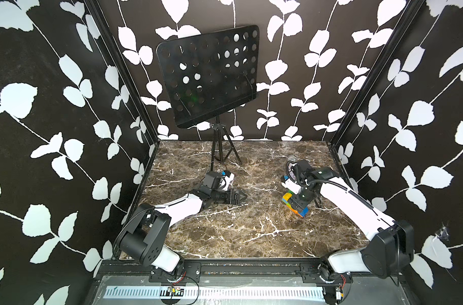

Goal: Assemble a fork with lego
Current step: Pick up the lego brick from the center of the board.

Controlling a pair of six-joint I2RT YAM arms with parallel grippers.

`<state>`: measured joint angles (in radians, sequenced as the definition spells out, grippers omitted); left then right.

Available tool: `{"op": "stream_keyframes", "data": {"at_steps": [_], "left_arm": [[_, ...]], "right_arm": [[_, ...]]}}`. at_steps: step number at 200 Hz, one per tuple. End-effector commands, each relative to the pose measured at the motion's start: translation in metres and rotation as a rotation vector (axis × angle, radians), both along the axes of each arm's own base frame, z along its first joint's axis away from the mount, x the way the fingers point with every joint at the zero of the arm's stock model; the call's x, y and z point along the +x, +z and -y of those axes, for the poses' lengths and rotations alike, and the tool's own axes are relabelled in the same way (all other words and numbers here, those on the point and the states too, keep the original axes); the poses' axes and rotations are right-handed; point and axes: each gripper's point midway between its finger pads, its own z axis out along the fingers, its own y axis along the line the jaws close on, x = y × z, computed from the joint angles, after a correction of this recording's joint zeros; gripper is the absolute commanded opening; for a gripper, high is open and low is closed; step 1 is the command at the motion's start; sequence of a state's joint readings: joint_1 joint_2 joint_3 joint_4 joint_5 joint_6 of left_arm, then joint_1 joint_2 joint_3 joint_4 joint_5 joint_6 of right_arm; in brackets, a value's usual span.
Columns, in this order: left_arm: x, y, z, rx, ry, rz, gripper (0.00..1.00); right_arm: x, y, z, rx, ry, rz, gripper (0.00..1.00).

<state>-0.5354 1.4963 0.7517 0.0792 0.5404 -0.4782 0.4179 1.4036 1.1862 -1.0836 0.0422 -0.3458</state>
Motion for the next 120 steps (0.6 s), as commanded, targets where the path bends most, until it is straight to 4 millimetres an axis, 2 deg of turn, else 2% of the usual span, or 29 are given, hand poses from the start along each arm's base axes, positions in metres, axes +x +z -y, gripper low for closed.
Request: {"op": "stream_keyframes", "data": {"at_steps": [1,21,64,71,78,120], "left_arm": [[-0.003,0.002,-0.002,-0.012,-0.009,-0.001,0.94],[-0.004,-0.003,-0.005,0.002,-0.002,-0.009,0.95],[-0.002,-0.007,-0.005,0.000,0.006,-0.024,0.92],[-0.002,-0.007,-0.004,0.000,0.004,-0.026,0.92],[-0.002,-0.008,-0.004,0.000,0.004,-0.027,0.92],[0.001,-0.011,-0.004,-0.007,0.007,-0.039,0.91]], "right_arm": [[0.006,-0.010,-0.002,-0.006,0.153,-0.029,0.80],[0.016,-0.014,-0.005,0.035,0.143,-0.035,0.81],[0.032,-0.041,0.001,0.012,0.130,-0.083,0.78],[0.034,-0.041,0.002,0.011,0.130,-0.081,0.77],[0.035,-0.052,0.004,-0.004,0.128,-0.115,0.76],[0.035,-0.068,0.001,0.001,0.124,-0.182,0.64]]}}
